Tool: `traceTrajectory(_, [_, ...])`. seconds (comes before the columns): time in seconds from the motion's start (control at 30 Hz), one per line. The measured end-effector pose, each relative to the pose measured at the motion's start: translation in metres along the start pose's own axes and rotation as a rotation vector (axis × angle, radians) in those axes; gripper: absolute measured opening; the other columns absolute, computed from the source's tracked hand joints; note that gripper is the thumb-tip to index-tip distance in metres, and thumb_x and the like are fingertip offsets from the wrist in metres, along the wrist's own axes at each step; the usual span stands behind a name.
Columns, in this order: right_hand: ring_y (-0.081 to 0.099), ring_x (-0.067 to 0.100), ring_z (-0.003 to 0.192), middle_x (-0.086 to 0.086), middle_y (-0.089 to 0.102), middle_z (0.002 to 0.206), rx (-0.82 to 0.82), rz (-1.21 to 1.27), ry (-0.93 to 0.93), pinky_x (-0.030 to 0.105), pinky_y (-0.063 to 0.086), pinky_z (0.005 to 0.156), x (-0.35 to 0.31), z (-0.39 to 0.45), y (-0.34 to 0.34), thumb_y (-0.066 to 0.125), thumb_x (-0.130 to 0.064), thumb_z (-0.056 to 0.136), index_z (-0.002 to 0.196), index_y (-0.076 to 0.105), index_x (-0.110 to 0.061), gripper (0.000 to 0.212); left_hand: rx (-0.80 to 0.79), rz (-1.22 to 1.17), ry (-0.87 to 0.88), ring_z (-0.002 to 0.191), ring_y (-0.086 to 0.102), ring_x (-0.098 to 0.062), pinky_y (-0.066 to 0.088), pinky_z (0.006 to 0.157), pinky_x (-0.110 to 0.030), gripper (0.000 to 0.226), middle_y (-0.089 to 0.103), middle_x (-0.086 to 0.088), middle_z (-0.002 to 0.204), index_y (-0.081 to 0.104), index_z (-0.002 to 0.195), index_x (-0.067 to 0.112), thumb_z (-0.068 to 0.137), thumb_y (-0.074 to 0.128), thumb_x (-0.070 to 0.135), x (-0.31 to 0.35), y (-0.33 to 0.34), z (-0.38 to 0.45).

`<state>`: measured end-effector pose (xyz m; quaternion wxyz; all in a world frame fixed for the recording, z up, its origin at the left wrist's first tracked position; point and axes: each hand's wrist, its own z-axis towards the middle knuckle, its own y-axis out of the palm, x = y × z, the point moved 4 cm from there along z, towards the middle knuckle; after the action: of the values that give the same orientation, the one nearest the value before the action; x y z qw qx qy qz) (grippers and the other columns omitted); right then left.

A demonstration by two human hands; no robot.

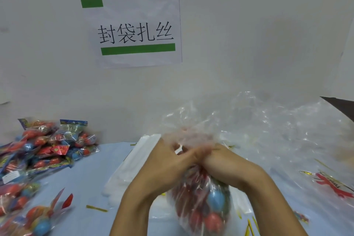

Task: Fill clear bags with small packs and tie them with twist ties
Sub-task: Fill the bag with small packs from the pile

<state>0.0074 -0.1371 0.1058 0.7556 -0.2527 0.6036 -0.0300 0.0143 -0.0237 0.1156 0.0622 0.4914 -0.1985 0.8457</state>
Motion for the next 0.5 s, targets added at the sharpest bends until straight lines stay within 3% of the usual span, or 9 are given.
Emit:
traceTrajectory(0.03, [0.07,0.0,0.079,-0.016,0.075,0.082,-0.022,0.0,-0.015,0.016,0.051,0.07,-0.003,0.002,0.006,0.044,-0.004,0.096,0.082,0.073,-0.046,0.053,0.069,-0.057,0.035,0.068,0.07,-0.002,0.049,0.059,-0.01,0.005,0.075,0.009,0.073,0.08,0.08,0.019,0.084,0.078,0.021,0.002,-0.004,0.001])
traceTrajectory(0.1, [0.072,0.008,0.083,-0.009,0.076,0.085,0.007,-0.044,-0.037,0.024,0.056,0.074,-0.005,0.009,0.014,0.045,-0.002,0.095,0.09,0.075,-0.04,0.049,0.247,-0.121,0.058,0.047,0.061,-0.002,0.044,0.046,-0.012,0.024,0.068,0.005,0.055,0.077,0.06,0.013,0.084,0.075,0.011,-0.002,-0.012,0.002])
traceTrajectory(0.17, [0.07,0.018,0.08,0.001,0.075,0.084,0.092,-0.062,-0.052,0.042,0.057,0.078,-0.002,0.017,0.018,0.047,-0.01,0.098,0.089,0.075,-0.02,0.031,0.377,-0.155,0.046,0.05,0.062,-0.009,0.047,0.051,-0.017,0.028,0.069,-0.006,0.056,0.074,0.056,0.006,0.084,0.076,0.013,-0.007,-0.019,0.003])
traceTrajectory(0.23, [0.061,0.008,0.064,-0.006,0.066,0.065,0.211,-0.062,-0.071,0.035,0.048,0.064,-0.002,0.019,0.019,0.053,-0.022,0.098,0.071,0.07,-0.017,0.031,0.502,-0.216,0.019,0.054,0.063,-0.018,0.051,0.056,-0.025,0.032,0.067,-0.015,0.056,0.072,0.055,0.003,0.085,0.076,0.015,-0.017,-0.025,0.003])
traceTrajectory(0.3, [0.069,0.009,0.073,-0.002,0.073,0.07,0.329,-0.007,-0.148,0.026,0.05,0.066,-0.005,0.021,0.022,0.062,-0.026,0.096,0.075,0.076,-0.017,0.027,0.627,-0.279,-0.031,0.057,0.066,-0.025,0.055,0.057,-0.029,0.029,0.07,-0.02,0.062,0.074,0.058,0.004,0.084,0.077,0.017,-0.026,-0.033,0.002])
traceTrajectory(0.4, [0.07,0.026,0.076,0.018,0.073,0.081,0.443,0.008,-0.239,0.041,0.054,0.07,-0.006,0.024,0.029,0.066,-0.028,0.095,0.083,0.077,-0.004,0.029,0.696,-0.333,-0.082,0.063,0.069,-0.025,0.057,0.061,-0.033,0.022,0.073,-0.02,0.07,0.077,0.063,0.008,0.083,0.078,0.018,-0.032,-0.039,0.0])
traceTrajectory(0.5, [0.07,0.041,0.093,0.03,0.07,0.091,0.438,0.04,-0.213,0.053,0.054,0.079,0.001,0.028,0.03,0.062,-0.028,0.1,0.088,0.074,0.004,0.036,0.656,-0.334,-0.105,0.067,0.072,-0.023,0.059,0.064,-0.032,0.018,0.075,-0.016,0.074,0.079,0.066,0.014,0.083,0.078,0.02,-0.035,-0.038,0.001])
